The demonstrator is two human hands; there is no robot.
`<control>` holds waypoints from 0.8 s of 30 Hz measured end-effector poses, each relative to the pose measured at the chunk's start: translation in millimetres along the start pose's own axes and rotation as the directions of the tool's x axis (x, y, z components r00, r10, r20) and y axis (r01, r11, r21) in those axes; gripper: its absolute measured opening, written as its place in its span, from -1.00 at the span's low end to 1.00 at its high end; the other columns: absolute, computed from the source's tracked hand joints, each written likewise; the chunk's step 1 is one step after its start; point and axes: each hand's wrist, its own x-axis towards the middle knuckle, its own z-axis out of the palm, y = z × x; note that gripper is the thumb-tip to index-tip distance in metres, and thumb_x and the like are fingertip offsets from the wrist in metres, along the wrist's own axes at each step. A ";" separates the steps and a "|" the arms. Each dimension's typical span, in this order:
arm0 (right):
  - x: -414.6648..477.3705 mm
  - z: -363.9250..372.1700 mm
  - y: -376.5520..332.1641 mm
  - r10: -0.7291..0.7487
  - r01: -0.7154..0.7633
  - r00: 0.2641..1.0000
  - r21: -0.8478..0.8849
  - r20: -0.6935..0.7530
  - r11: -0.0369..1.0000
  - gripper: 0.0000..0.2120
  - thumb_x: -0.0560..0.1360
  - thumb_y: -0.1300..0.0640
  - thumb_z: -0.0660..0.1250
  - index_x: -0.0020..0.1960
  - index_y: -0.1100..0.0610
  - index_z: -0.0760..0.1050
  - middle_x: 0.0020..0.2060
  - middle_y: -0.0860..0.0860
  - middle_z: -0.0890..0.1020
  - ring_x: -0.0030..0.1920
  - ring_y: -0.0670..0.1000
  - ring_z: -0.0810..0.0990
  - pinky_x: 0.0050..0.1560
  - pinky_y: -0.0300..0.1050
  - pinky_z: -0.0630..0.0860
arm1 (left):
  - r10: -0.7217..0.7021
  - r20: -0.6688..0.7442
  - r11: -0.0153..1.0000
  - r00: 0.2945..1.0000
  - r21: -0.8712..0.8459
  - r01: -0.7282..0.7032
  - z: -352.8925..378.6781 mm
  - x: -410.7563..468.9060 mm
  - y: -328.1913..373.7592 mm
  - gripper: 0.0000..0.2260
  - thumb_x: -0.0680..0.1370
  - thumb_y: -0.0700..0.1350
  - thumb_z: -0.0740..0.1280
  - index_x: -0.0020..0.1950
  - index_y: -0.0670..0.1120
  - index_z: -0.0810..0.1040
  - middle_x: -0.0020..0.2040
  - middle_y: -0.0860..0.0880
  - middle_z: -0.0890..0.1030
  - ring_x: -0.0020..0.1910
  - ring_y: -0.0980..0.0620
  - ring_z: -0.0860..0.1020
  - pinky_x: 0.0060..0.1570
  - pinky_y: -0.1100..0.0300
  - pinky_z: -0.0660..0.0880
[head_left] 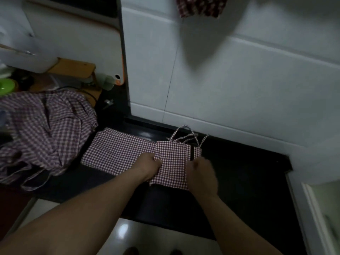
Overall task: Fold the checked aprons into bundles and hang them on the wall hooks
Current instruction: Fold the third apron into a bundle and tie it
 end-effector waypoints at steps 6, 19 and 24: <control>24.9 -1.3 41.1 0.424 -0.518 0.819 0.181 0.386 0.836 -0.25 0.54 -0.26 0.37 0.51 0.22 0.32 0.40 0.20 0.50 0.30 0.19 0.55 0.28 0.11 0.55 | 0.194 -0.159 0.968 0.968 0.190 -0.163 7.0 -2.2 -13.9 -0.86 0.63 -0.05 0.37 -0.07 -0.08 0.51 -0.13 -0.03 0.64 -0.14 -0.03 0.60 -0.21 0.17 0.35; 23.9 4.7 59.2 0.312 -0.418 0.879 0.267 0.361 0.868 -0.71 0.58 0.04 0.43 0.20 0.20 0.54 0.04 0.10 0.64 -0.09 0.00 0.60 -0.18 -0.14 0.54 | 0.725 -0.126 0.601 0.678 0.596 -0.532 42.2 -14.4 10.0 -0.54 0.67 0.12 0.22 0.53 -0.04 0.39 0.47 -0.05 0.42 0.47 -0.06 0.37 0.50 -0.04 0.26; 20.9 -4.3 86.2 0.307 -0.368 0.908 0.193 0.286 0.909 -0.90 0.57 0.10 0.43 -0.09 0.08 0.56 -0.05 0.11 0.70 -0.07 0.08 0.67 0.08 0.08 0.64 | 0.491 0.316 0.474 0.812 0.685 -0.553 95.9 -16.5 0.7 -0.27 0.64 0.36 -0.25 0.70 -0.02 -0.21 0.69 -0.07 -0.23 0.65 -0.04 -0.32 0.61 -0.13 -0.27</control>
